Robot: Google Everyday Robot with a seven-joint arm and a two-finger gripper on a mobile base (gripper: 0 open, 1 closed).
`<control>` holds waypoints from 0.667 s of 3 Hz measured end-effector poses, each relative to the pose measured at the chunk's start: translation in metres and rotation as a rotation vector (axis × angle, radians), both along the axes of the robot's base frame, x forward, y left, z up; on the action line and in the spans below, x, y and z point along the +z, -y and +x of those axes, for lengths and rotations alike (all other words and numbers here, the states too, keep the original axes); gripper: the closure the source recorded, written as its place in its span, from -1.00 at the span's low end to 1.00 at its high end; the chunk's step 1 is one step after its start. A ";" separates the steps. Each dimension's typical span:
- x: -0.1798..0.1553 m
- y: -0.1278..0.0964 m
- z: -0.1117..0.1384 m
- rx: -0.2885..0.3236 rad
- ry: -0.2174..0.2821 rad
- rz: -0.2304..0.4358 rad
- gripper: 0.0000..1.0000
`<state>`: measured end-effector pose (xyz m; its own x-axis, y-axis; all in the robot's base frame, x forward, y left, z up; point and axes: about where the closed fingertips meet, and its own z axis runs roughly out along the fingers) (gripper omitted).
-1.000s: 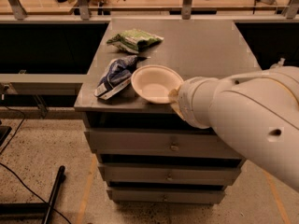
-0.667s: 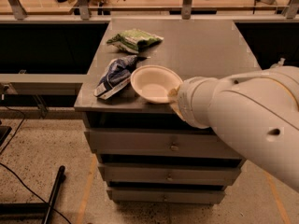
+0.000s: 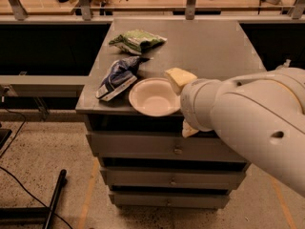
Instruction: Move paper bowl near blue chip bag
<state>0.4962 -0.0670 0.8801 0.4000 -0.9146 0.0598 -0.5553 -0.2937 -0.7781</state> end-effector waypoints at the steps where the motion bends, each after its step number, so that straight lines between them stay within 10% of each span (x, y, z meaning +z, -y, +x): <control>1: 0.000 0.000 0.000 0.000 0.000 0.000 -1.00; 2: 0.000 0.006 0.002 -0.011 -0.039 0.049 -1.00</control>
Offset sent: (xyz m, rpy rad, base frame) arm 0.0037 -0.0369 0.0092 0.2033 0.1588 -0.0442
